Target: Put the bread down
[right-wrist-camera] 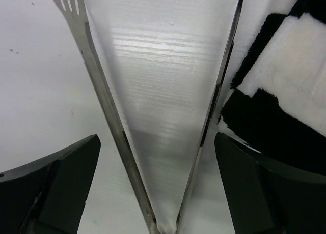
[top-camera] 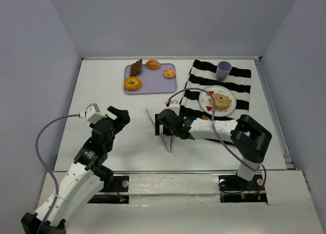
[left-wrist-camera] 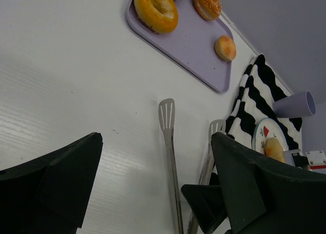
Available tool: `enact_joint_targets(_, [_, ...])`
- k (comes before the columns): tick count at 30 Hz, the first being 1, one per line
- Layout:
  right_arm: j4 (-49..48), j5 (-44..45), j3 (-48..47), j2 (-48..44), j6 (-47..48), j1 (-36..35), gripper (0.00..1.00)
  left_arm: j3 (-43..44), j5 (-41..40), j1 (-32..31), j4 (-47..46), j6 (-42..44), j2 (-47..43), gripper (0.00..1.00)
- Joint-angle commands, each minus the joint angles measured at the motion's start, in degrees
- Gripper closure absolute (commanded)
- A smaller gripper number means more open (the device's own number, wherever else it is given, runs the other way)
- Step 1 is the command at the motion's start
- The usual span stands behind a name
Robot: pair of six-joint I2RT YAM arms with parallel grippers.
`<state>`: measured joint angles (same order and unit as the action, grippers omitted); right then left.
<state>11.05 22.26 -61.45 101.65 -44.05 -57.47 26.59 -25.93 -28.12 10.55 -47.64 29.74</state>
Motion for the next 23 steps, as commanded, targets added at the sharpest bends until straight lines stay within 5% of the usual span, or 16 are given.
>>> enact_joint_targets(1, [-1.7, 8.9, -1.0, -7.3, -1.0, -0.5, 0.0, 0.7, -1.4, -0.1, -1.1, 0.0, -0.7, 0.01])
enact_joint_targets(9, [5.0, 29.2, 3.5, -27.4, 4.9, 1.7, 0.0, 1.2, -1.8, -0.1, -0.3, 0.0, -2.5, 0.01])
enact_joint_targets(14, [5.3, 29.2, 11.9, -44.7, 8.3, 7.1, 0.0, 1.2, -1.8, -0.1, -0.5, -0.2, -2.5, 0.01])
enact_joint_targets(23, [6.0, 29.9, 19.3, -53.7, 9.7, 7.1, 0.0, 1.7, -2.3, -0.1, -1.3, -0.1, -1.0, 0.01])
